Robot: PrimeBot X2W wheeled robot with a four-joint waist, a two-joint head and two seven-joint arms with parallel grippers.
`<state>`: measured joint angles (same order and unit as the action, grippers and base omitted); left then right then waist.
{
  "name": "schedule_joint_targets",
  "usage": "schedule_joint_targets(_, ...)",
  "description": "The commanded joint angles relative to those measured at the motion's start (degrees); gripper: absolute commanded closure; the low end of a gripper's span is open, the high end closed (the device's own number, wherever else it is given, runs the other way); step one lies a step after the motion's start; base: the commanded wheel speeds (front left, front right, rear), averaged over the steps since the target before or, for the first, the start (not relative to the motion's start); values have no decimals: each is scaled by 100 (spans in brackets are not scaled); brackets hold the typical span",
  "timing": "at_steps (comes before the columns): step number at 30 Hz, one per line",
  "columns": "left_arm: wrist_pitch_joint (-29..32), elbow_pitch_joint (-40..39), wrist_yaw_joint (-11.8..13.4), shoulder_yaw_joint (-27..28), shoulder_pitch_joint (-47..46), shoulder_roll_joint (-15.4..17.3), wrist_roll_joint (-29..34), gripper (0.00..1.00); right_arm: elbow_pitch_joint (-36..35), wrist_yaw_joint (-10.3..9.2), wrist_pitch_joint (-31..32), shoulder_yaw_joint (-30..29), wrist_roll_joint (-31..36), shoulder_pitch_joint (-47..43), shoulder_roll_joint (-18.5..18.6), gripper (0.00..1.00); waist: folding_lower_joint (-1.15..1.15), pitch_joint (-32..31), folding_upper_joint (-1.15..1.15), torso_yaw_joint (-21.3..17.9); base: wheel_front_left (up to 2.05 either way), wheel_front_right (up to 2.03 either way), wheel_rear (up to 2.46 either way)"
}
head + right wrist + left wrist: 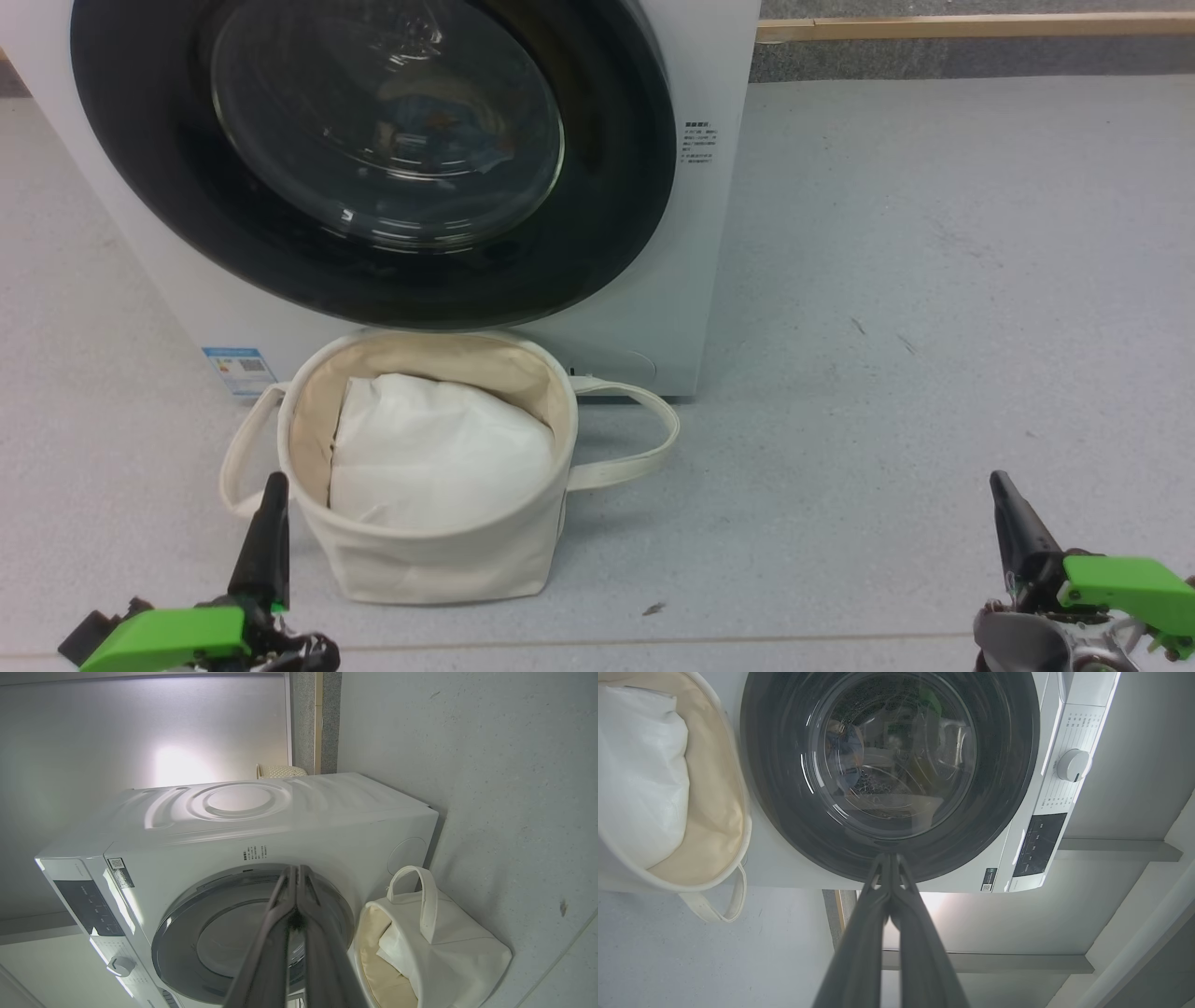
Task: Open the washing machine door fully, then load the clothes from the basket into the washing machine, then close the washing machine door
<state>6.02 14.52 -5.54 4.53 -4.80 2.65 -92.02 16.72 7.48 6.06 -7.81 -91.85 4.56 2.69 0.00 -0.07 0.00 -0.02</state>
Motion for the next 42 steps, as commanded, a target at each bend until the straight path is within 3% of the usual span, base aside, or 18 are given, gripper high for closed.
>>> schedule_joint_targets(1, 39, -224, -9, 198, -150, 31, -18, 100, -207, 1, 49, 117, -23, 245, 21, 100, 0, 0, 0, 1, 0, 0, 0)
schedule_joint_targets(42, 41, -224, -8, 201, -150, 29, -16, 100, -207, 1, 49, 117, -23, 245, 21, 100, 0, 0, 0, 1, 0, 0, 0)
